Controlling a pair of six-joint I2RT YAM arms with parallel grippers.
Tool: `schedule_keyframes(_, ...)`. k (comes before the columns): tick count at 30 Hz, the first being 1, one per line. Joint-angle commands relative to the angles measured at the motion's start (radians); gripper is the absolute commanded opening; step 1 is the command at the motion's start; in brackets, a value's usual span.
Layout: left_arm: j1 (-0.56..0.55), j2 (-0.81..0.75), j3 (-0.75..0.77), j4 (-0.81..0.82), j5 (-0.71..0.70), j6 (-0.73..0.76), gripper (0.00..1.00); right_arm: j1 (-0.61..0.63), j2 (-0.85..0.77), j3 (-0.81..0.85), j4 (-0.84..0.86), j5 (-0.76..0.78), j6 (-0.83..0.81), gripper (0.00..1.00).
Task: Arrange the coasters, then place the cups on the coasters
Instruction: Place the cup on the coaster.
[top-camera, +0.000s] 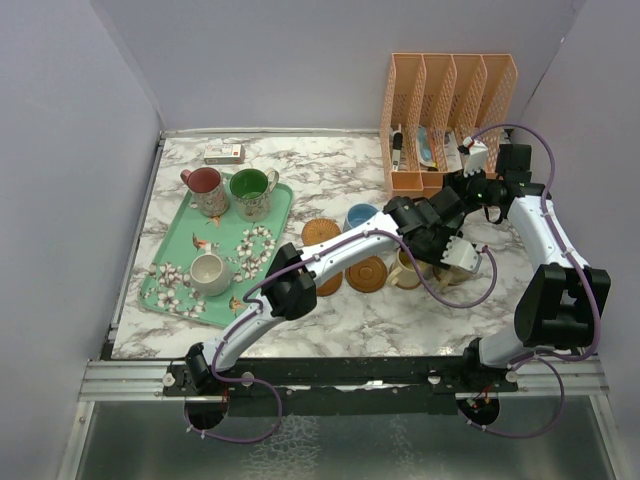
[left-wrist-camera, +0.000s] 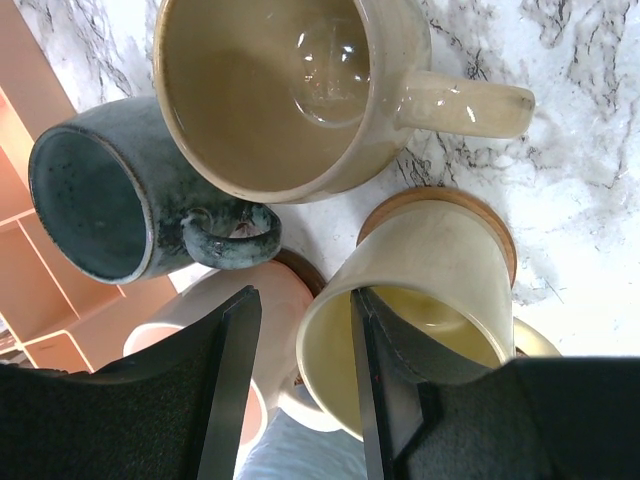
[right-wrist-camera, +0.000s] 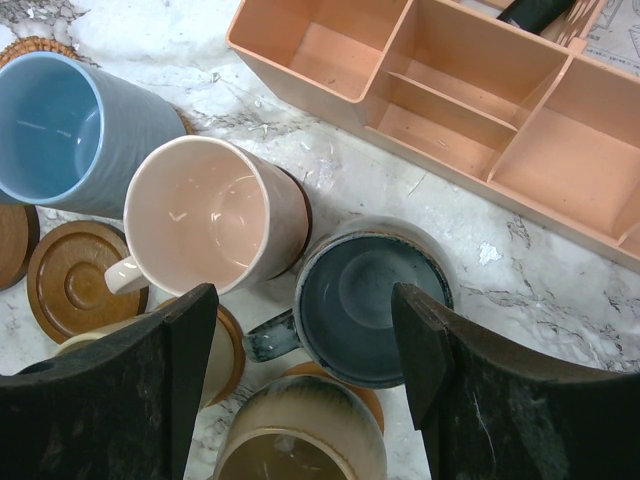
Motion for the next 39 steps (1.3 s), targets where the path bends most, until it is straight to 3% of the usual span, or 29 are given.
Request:
schedule_keyframes(1, -0.016, -0.050, 0.006, 0.011, -0.028, -0.010, 0.45, -0.007, 0.013, -0.002, 0.008, -0.031, -0.009, 0.70)
schedule_keyframes(14, -0.019, -0.176, -0.059, 0.007, -0.002, -0.044, 0.48, -0.006, 0.023, -0.001, 0.006, -0.033, -0.009, 0.70)
schedule_keyframes(18, -0.017, -0.250, -0.177, 0.019, -0.007, -0.045, 0.49, -0.007, 0.023, 0.000, 0.003, -0.036, -0.011, 0.70)
schedule_keyframes(28, 0.017, -0.458, -0.637, 0.161, -0.051, -0.063, 0.50, -0.007, 0.008, 0.000, 0.001, -0.046, -0.020, 0.70)
schedule_keyframes(39, 0.050, -0.417, -0.700, 0.223, -0.040, -0.108, 0.51, -0.007, 0.012, -0.001, 0.001, -0.045, -0.020, 0.70)
